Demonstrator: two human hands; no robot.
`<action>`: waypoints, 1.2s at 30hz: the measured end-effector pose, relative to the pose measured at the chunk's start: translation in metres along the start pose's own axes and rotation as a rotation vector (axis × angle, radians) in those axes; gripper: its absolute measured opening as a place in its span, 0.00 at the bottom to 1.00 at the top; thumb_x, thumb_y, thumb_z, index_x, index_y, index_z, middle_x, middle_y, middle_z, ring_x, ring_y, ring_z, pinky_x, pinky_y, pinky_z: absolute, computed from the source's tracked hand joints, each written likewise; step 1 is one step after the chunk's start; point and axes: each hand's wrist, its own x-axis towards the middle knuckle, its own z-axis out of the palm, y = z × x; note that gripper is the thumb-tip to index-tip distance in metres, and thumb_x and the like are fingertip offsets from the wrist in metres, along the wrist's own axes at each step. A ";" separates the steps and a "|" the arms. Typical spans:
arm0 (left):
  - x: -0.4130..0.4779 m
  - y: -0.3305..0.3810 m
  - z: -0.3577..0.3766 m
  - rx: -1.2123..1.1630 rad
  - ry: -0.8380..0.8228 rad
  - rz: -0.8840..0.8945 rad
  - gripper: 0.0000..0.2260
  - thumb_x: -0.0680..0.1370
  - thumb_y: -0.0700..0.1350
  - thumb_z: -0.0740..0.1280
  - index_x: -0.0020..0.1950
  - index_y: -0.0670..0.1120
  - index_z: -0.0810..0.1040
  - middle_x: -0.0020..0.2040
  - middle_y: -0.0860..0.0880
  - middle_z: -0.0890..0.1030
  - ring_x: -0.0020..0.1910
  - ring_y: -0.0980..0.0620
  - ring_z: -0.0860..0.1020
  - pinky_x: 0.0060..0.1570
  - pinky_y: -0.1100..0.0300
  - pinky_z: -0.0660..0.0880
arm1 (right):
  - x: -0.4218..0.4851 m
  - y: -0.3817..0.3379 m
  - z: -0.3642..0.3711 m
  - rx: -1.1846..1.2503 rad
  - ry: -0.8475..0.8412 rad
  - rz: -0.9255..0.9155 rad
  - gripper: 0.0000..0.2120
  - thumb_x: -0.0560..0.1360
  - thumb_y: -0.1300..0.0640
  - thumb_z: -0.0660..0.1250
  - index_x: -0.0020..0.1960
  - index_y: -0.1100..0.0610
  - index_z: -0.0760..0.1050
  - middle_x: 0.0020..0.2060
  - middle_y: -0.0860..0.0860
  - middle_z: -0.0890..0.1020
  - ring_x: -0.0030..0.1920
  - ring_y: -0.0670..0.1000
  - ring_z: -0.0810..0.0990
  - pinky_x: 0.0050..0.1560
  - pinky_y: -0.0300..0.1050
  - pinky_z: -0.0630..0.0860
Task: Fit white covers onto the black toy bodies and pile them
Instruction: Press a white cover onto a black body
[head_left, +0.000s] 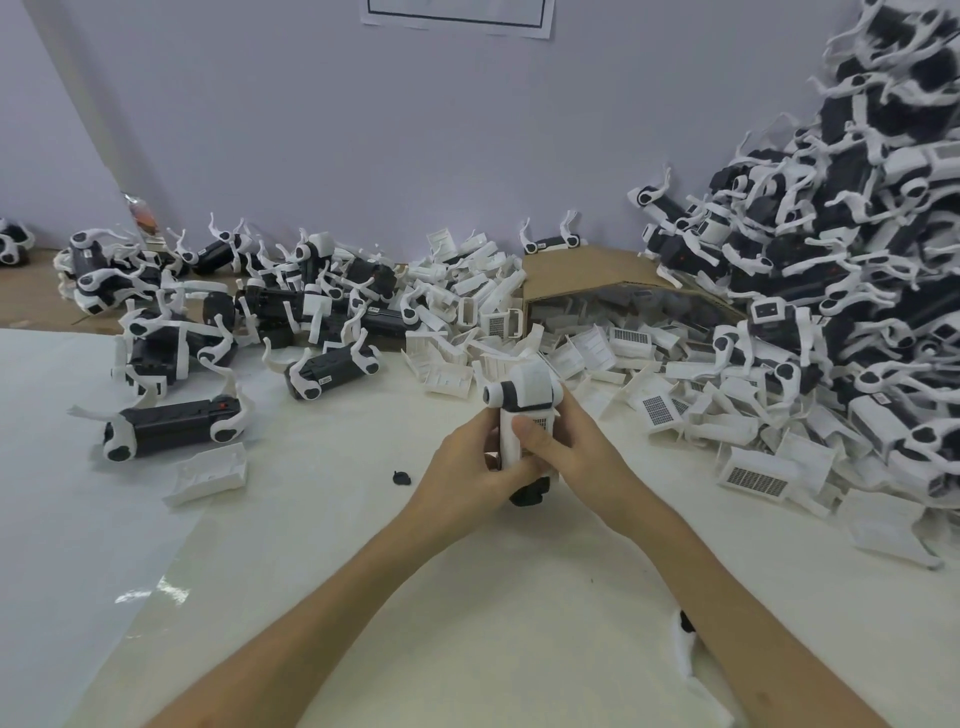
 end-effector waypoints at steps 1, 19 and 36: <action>0.000 0.000 -0.001 -0.023 0.004 -0.004 0.14 0.77 0.47 0.72 0.63 0.49 0.78 0.53 0.53 0.85 0.52 0.54 0.84 0.52 0.58 0.81 | 0.000 0.000 -0.001 0.007 -0.008 0.003 0.21 0.74 0.47 0.66 0.66 0.45 0.70 0.53 0.45 0.86 0.55 0.46 0.84 0.52 0.39 0.79; 0.003 0.009 -0.010 -0.357 0.114 -0.140 0.13 0.85 0.54 0.58 0.64 0.53 0.78 0.56 0.46 0.86 0.56 0.44 0.84 0.63 0.41 0.76 | 0.001 0.006 -0.005 -0.157 -0.010 -0.009 0.28 0.72 0.40 0.68 0.68 0.48 0.69 0.50 0.52 0.86 0.54 0.54 0.84 0.59 0.51 0.80; 0.001 0.013 -0.019 -0.576 0.079 -0.305 0.17 0.82 0.60 0.59 0.51 0.51 0.82 0.39 0.46 0.84 0.34 0.45 0.83 0.30 0.59 0.77 | -0.002 0.007 -0.005 -0.447 0.053 -0.145 0.24 0.75 0.41 0.65 0.70 0.41 0.69 0.63 0.36 0.73 0.60 0.41 0.76 0.54 0.38 0.74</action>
